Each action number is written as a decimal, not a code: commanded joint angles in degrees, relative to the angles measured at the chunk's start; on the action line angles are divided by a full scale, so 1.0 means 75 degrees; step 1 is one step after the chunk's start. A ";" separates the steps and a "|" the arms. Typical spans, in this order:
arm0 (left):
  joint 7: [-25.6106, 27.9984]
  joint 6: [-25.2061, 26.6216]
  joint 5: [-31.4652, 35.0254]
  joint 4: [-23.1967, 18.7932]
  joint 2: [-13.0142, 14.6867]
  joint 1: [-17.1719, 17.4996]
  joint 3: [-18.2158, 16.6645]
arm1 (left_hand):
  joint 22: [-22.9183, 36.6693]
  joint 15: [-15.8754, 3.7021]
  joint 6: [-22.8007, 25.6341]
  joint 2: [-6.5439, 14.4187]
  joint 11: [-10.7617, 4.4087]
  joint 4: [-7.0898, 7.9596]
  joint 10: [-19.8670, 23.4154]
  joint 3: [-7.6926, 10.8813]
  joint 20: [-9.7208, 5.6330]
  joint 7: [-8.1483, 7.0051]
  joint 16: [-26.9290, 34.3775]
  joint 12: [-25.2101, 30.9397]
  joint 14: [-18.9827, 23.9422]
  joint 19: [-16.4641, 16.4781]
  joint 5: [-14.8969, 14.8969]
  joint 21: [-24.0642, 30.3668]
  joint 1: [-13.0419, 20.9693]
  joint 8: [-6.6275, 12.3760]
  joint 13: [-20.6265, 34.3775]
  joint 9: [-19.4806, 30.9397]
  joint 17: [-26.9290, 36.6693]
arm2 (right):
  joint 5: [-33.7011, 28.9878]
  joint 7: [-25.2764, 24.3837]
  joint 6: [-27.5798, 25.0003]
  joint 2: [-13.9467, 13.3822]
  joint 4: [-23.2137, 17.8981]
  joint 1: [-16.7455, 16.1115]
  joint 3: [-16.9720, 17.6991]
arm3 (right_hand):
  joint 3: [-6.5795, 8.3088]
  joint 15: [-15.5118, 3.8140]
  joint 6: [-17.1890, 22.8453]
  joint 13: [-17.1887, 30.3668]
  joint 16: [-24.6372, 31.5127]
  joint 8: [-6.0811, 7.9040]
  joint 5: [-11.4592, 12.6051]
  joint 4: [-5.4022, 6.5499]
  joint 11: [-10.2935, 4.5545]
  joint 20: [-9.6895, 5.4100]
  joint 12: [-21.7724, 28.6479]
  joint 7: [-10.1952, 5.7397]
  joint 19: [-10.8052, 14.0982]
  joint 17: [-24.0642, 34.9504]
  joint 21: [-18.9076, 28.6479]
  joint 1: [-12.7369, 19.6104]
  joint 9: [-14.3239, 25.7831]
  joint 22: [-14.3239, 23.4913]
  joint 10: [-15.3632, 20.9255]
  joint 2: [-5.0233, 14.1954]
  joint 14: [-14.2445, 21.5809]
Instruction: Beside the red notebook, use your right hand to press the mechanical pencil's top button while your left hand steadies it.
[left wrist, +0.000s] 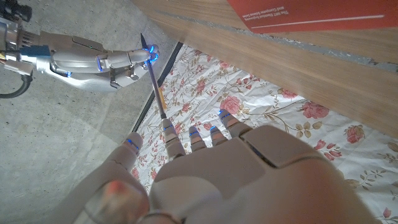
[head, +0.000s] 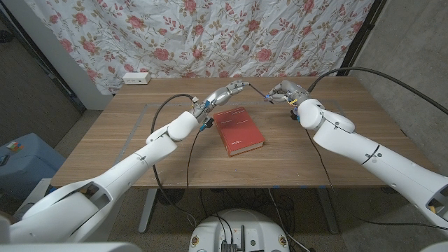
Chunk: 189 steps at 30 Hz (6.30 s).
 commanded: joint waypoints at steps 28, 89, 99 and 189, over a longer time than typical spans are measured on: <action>0.0001 0.0031 -0.0008 0.0027 -0.0013 -0.0015 0.0008 | 0.0014 -0.0460 -0.0105 0.0392 0.0003 -0.0166 0.0037 0.0114 -0.0320 0.0019 0.0000 0.0001 0.0076 0.0072 0.0056 0.0053 0.0154 -0.0124 0.0012 -0.0007 0.0017 | -0.0144 0.0080 0.0068 0.0008 0.0015 0.0030 -0.0076 | 0.0023 -0.1099 0.0123 0.0047 0.0045 -0.0024 0.0008 -0.0016 -0.0022 0.0050 0.0043 -0.0042 -0.0006 0.0008 0.0007 0.0077 0.0032 0.0022 0.0013 0.0058 0.0070; -0.0111 0.0269 -0.0075 -0.0278 0.0166 0.0094 -0.0047 | 0.0018 -0.0433 0.0253 0.0445 0.0015 -0.0238 0.0133 0.0202 -0.0302 0.0023 0.0007 0.0012 0.0106 0.0064 0.0038 0.0050 0.0138 -0.0051 0.0014 0.0006 0.0025 | -0.0164 -0.0022 0.0081 0.0091 0.0121 -0.0075 0.0003 | 0.0023 -0.1107 0.0174 0.0061 0.0051 -0.0101 0.0003 -0.0016 -0.0020 0.0043 0.0039 -0.0042 -0.0010 -0.0012 0.0005 0.0090 0.0038 0.0022 0.0026 0.0057 0.0059; 0.0036 0.0354 -0.0013 -0.0479 0.0273 0.0193 -0.0154 | 0.0017 -0.0435 0.0255 0.0444 0.0022 -0.0271 0.0168 0.0221 -0.0311 0.0021 0.0008 0.0018 0.0130 0.0077 0.0036 0.0053 0.0152 -0.0068 0.0014 0.0004 0.0021 | -0.0056 -0.0139 0.0174 0.0059 0.0186 -0.0162 0.0090 | 0.0024 -0.1113 0.0165 0.0061 0.0056 -0.0121 0.0004 -0.0021 -0.0020 0.0036 0.0032 -0.0041 -0.0010 -0.0012 0.0005 0.0101 0.0039 0.0022 0.0013 0.0055 0.0060; 0.1676 0.0418 -0.1643 -0.1005 -0.0087 0.1511 -0.1473 | 0.0018 -0.0500 -0.0231 0.0412 0.0162 -0.0499 0.0640 0.0358 -0.0235 0.0018 0.0033 0.0045 0.0611 0.0430 -0.0006 0.0096 0.0133 -0.0146 0.0021 0.0003 0.0028 | -0.3587 0.0492 0.3671 -0.0667 0.1464 0.0060 -0.0307 | 0.0088 -0.1188 0.0081 0.0085 0.0001 -0.0064 0.0043 -0.0051 -0.0039 -0.0212 0.0004 -0.0031 0.0191 -0.0061 0.0036 0.0250 0.0212 0.0016 -0.0122 0.0054 0.0128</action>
